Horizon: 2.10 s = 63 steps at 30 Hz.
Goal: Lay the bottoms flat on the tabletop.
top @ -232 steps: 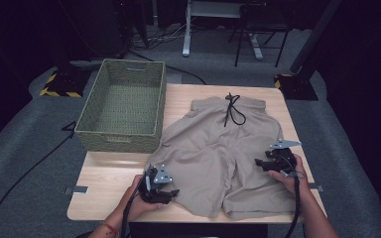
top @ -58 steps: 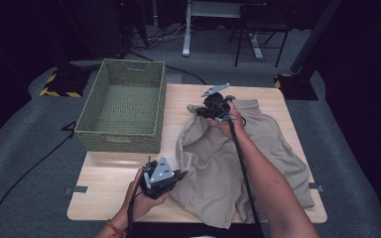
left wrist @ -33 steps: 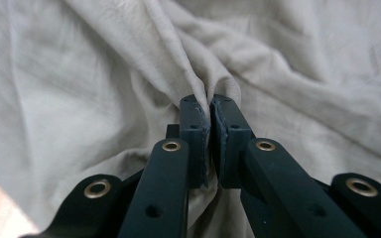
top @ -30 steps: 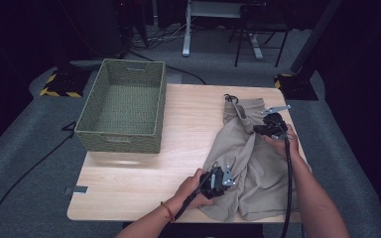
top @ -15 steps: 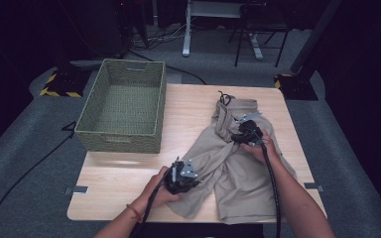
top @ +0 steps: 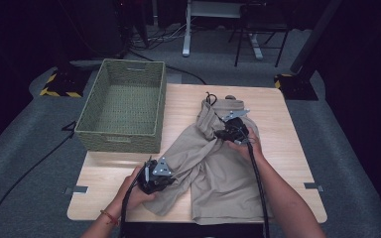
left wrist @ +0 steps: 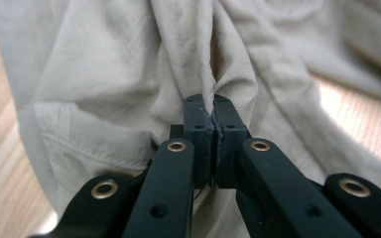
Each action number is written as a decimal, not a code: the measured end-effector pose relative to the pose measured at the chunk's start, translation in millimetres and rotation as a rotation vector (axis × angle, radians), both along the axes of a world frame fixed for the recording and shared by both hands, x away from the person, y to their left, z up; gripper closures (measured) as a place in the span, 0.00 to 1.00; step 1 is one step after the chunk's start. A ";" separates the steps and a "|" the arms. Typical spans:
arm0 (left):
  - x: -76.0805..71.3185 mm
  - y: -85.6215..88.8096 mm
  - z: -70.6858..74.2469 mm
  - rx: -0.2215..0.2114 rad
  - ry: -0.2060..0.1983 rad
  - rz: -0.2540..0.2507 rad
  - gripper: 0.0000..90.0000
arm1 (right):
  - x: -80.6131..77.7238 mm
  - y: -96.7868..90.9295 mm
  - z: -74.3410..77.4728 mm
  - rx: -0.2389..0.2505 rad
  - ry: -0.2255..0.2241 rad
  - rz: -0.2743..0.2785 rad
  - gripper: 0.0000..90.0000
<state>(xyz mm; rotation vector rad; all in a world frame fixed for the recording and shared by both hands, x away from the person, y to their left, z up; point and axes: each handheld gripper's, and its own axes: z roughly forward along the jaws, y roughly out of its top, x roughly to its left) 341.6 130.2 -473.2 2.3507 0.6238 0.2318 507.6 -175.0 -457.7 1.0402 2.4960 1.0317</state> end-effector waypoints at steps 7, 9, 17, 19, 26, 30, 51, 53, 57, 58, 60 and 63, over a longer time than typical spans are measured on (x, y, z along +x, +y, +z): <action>-3.8 -17.3 67.5 -0.125 -0.110 -0.045 0.97 | 6.7 -15.3 47.1 0.071 -0.077 -0.037 0.99; -3.7 -27.9 87.9 -0.135 -0.142 -0.071 0.97 | 9.8 -20.1 61.3 0.082 -0.095 -0.046 0.99; -2.0 -93.0 130.9 -0.184 -0.210 -0.158 0.97 | 15.7 -45.0 101.8 0.035 -0.154 -0.096 0.99; -2.6 -113.5 128.4 -0.186 -0.210 -0.178 0.97 | 16.1 -55.5 103.6 0.027 -0.156 -0.113 0.99; -5.7 -192.5 71.0 -0.079 -0.129 -0.251 0.97 | 19.3 -95.6 74.7 -0.048 -0.089 -0.167 0.99; -7.5 -221.3 32.5 0.008 -0.079 -0.269 0.97 | 20.5 -109.6 48.2 -0.087 -0.039 -0.180 0.99; -3.7 -150.7 -6.3 0.152 0.007 -0.256 0.96 | 0.8 -112.1 -22.0 -0.080 0.067 -0.140 0.98; -3.8 -130.1 -5.1 0.154 0.017 -0.222 0.94 | -7.1 -107.3 -22.7 -0.063 0.070 -0.126 0.98; -11.3 -89.3 4.6 0.099 -0.025 -0.176 0.75 | -22.6 -102.0 -20.0 -0.033 0.041 -0.108 0.89; -14.4 -79.6 8.3 0.083 -0.038 -0.146 0.67 | -25.4 -102.6 -18.1 -0.017 0.030 -0.110 0.86; -19.5 -58.9 16.0 0.037 -0.060 -0.085 0.53 | -30.6 -103.6 -12.2 0.012 -0.006 -0.102 0.75; -22.2 -30.5 22.9 0.013 -0.088 0.021 0.35 | -37.3 -102.1 0.8 0.018 -0.076 -0.088 0.55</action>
